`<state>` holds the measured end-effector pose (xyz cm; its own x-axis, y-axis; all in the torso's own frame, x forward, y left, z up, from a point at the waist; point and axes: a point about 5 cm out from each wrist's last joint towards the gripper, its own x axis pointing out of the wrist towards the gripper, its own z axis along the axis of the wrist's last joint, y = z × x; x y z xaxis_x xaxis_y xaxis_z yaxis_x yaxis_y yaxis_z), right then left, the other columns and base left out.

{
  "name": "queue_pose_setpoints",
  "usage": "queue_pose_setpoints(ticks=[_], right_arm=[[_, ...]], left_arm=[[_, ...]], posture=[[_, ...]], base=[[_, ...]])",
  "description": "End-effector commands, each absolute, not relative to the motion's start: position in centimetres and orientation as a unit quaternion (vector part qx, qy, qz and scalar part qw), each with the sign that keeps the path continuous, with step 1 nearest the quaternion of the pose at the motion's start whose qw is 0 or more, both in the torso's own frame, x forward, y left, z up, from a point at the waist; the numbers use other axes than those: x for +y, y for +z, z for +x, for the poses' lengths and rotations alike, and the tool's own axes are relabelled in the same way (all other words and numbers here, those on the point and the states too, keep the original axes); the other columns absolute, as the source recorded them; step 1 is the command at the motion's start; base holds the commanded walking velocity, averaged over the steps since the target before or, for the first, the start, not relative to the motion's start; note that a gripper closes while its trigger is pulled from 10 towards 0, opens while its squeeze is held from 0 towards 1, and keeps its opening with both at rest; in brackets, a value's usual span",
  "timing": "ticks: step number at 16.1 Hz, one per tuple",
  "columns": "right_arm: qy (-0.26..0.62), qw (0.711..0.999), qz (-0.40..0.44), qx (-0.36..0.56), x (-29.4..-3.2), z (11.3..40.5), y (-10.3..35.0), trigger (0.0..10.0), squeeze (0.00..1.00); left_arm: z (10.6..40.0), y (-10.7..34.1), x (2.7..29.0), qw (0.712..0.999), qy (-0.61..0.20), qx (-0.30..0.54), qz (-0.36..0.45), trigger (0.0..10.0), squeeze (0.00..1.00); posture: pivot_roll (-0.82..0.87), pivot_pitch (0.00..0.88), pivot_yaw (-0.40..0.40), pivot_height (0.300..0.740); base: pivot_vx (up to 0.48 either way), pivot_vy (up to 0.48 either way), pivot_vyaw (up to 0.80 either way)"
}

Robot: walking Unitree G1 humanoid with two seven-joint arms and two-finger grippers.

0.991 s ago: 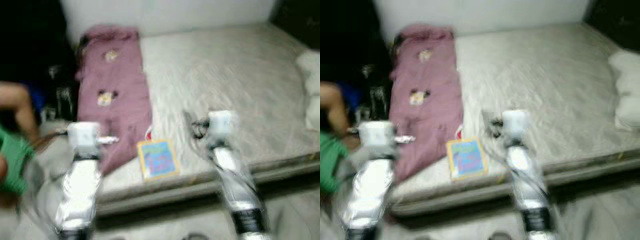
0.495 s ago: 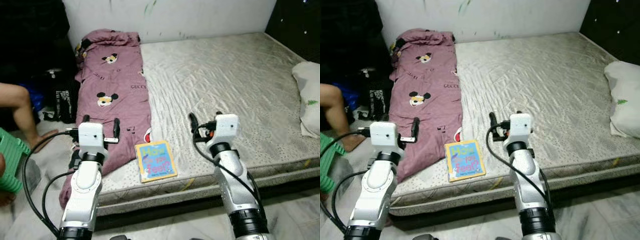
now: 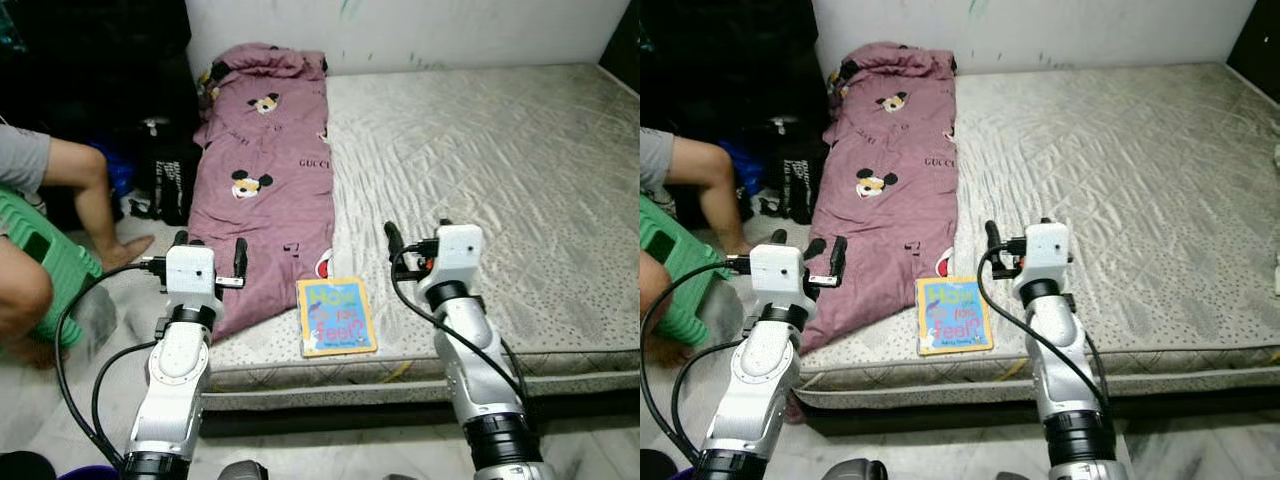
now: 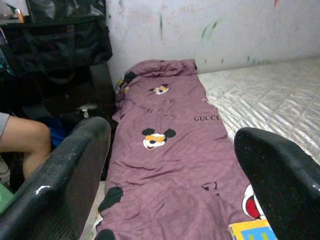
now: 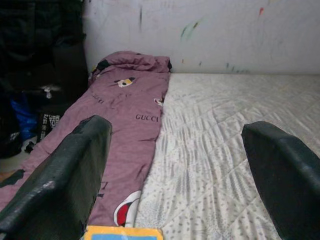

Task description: Clean up the room

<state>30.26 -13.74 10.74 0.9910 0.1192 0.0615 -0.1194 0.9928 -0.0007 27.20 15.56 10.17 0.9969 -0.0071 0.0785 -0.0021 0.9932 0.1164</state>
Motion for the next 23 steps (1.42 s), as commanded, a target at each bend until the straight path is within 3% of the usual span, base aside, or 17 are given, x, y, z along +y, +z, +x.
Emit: queue_pose_setpoints(ticks=[1, 6, 11, 23], right_arm=[[0.060, 0.998, 0.006, -0.029, -13.50, 30.41, 10.66, 10.0, 0.00], [0.064, 0.997, -0.001, -0.031, -13.34, 30.46, 10.79, 10.0, 0.00], [0.066, 0.997, -0.001, -0.030, -13.32, 30.50, 10.74, 10.0, 0.00], [0.066, 0.997, 0.001, -0.028, -13.28, 30.62, 10.70, 10.0, 0.00]], left_arm=[[27.40, 10.27, 15.89, 0.997, 0.002, -0.039, 0.064, 10.0, 0.00], [27.45, 10.29, 15.86, 0.997, 0.001, -0.041, 0.064, 10.0, 0.00], [27.46, 10.28, 15.79, 0.997, 0.001, -0.041, 0.064, 10.0, 0.00], [27.54, 10.28, 15.74, 0.997, 0.000, -0.043, 0.062, 10.0, 0.00]], posture=[[-0.08, 0.025, 0.022, 0.740], [-0.08, 0.024, 0.021, 0.740], [-0.08, 0.019, 0.019, 0.740], [-0.08, 0.018, 0.018, 0.740]], base=[[0.000, 0.000, 0.00], [0.000, 0.000, 0.09], [0.000, -0.246, 0.50], [0.000, -0.313, 0.00]])
